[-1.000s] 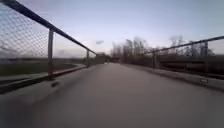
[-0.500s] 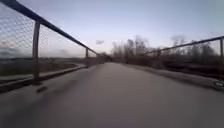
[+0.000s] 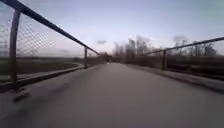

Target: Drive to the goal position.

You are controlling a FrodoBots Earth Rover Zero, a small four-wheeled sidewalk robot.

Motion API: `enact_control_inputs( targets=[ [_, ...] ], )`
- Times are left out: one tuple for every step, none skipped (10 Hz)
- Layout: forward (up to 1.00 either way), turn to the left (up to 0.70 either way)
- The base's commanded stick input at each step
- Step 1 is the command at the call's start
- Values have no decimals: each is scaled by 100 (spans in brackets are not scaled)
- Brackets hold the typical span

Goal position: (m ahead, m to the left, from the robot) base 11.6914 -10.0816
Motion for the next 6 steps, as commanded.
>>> enact_control_inputs(
  targets=[
    [100, 0],
    [100, 0],
    [100, 0],
    [100, 0],
    [100, 0],
    [100, 0]
  ],
)
